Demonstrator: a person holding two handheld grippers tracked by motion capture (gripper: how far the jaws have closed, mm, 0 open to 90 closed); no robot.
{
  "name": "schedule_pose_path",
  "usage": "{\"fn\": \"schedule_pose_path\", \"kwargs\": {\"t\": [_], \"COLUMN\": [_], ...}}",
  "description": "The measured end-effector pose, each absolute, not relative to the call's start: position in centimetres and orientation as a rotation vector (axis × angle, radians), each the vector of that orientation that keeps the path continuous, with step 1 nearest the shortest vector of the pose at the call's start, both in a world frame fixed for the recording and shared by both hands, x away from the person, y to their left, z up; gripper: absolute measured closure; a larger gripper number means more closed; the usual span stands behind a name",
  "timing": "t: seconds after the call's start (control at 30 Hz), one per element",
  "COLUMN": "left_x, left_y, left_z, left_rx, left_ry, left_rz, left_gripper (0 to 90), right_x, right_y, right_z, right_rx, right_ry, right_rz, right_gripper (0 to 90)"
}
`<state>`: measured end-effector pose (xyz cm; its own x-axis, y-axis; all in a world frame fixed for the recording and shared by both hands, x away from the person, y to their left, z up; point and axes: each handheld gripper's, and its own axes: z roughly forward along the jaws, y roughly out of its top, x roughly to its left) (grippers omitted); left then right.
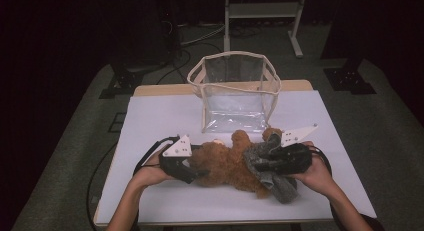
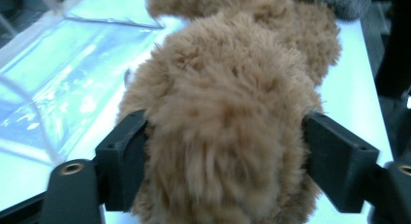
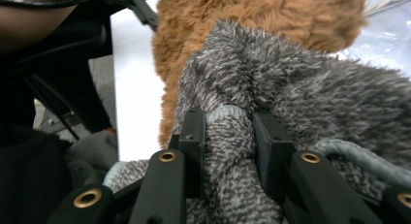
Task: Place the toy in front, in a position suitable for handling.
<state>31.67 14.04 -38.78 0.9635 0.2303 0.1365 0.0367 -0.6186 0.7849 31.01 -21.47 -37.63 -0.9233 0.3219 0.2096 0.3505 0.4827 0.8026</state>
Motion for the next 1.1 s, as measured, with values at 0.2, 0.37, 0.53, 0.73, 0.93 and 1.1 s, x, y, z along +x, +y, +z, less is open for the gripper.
{"fn": "schedule_pose_path", "kwargs": {"t": [0.2,0.37,0.53,0.73,0.93,1.1], "left_x": [31.1,30.7,30.6,30.7,30.7,30.6], "left_y": [13.1,12.7,12.9,12.7,12.2,11.8], "left_z": [-39.6,-39.7,-39.8,-39.6,-39.5,-39.5], "left_rx": [2.225,2.239,2.229,2.236,2.228,2.219], "left_ry": [0.136,0.108,0.114,0.11,0.092,0.081], "left_rz": [0.302,0.326,0.323,0.327,0.318,0.302], "left_gripper": [39.0,38.8,38.6,38.5,38.6,38.6], "right_x": [31.5,32.7,33.1,33.3,33.0,33.2], "right_y": [-21.2,-19.2,-20.9,-25.3,-26.5,-25.2], "right_z": [-35.8,-35.1,-35.3,-35.1,-35.1,-34.9], "right_rx": [-0.609,-0.585,-0.665,-0.859,-0.896,-0.848], "right_ry": [-2.721,-2.746,-2.734,-2.737,-2.722,-2.745], "right_rz": [-1.504,-1.514,-1.522,-1.537,-1.549,-1.553], "right_gripper": [68.8,68.7,68.7,68.7,68.6,68.6]}}
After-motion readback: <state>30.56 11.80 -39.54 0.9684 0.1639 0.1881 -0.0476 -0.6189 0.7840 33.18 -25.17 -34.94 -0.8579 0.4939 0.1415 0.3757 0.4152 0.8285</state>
